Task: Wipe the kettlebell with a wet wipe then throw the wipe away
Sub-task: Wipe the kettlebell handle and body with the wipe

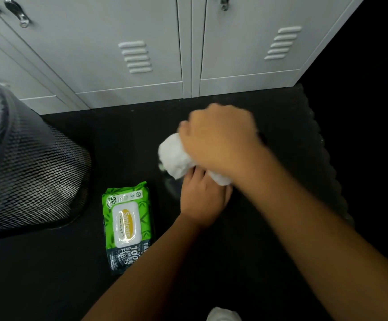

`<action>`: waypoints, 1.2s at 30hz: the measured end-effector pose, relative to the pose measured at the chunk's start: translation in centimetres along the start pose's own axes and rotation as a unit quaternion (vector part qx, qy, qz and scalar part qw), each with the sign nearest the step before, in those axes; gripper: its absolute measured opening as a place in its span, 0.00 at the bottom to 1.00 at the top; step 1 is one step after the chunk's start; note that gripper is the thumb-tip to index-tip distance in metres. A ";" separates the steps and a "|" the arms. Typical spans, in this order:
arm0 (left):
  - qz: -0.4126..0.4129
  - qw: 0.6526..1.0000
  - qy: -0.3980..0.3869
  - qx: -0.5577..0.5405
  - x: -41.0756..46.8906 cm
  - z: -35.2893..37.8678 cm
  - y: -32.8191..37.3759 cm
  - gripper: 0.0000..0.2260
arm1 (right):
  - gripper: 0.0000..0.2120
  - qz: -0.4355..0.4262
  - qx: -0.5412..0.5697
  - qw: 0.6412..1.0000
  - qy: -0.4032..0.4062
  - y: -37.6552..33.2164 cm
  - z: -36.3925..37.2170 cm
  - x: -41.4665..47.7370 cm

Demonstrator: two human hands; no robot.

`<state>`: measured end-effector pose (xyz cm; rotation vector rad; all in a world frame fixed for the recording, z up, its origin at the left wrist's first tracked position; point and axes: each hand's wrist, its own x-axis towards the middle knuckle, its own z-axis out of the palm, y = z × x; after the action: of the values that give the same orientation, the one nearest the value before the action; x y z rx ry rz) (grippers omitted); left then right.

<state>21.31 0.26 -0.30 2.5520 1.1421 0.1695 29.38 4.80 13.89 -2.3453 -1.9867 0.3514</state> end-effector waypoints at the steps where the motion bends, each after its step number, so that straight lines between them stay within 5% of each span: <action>1: -0.025 0.999 -0.028 -0.021 -0.4 0.3 -0.3 0.27 | 0.17 -0.026 -0.045 0.998 0.044 -1.4 0.7 -0.5; 3: -0.054 0.998 -0.025 -0.028 -1.1 0.3 -0.2 0.37 | 0.17 -0.042 -0.044 0.991 0.122 -1.9 2.0 -2.3; 6: -0.040 0.998 0.040 -0.026 0.2 -0.6 0.7 0.20 | 0.17 -0.067 0.038 0.980 0.185 3.1 3.8 -4.8; 10: 0.047 0.987 0.149 0.030 0.6 0.3 0.2 0.12 | 0.17 0.148 0.372 0.910 0.106 6.9 2.5 -3.7; 12: 0.052 0.981 0.176 0.065 0.4 0.6 0.3 0.11 | 0.17 0.174 0.321 0.931 -0.011 6.2 0.8 -1.3; 14: 0.052 0.980 0.179 0.068 0.4 0.5 0.3 0.12 | 0.16 0.089 0.157 0.982 -0.052 4.5 -0.5 0.0; 17: 0.058 0.977 0.194 0.074 0.5 0.5 0.2 0.12 | 0.17 -0.019 0.046 0.996 0.069 3.0 0.8 -2.0; 21: 0.052 0.976 0.194 0.087 0.6 0.5 0.4 0.18 | 0.17 0.021 0.262 0.942 0.208 5.0 4.6 -5.7; 24: 0.045 0.976 0.196 0.083 0.6 0.6 0.4 0.15 | 0.16 0.229 0.510 0.820 0.123 7.0 4.6 -3.5; 25: 0.045 0.976 0.198 0.081 0.6 0.7 0.4 0.15 | 0.15 0.274 0.498 0.821 0.058 7.2 3.6 -2.4; 27: 0.043 0.977 0.197 0.069 0.7 0.7 0.3 0.16 | 0.14 0.273 0.379 0.883 -0.045 7.0 1.3 -0.6; 30: 0.053 0.975 0.199 0.080 0.6 0.7 0.3 0.14 | 0.15 0.076 0.138 0.987 -0.025 4.5 0.0 -0.7; 32: 0.056 0.976 0.188 0.091 0.5 0.5 0.4 0.13 | 0.17 -0.015 0.077 0.992 0.100 3.6 1.7 -2.5; 36: 0.051 0.977 0.185 0.089 0.7 0.4 0.4 0.15 | 0.14 -0.035 0.253 0.941 0.223 6.4 5.2 -5.5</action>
<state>22.17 0.39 -0.58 2.8192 1.1990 0.6165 33.67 -2.24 8.50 -1.8277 -1.5366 0.2552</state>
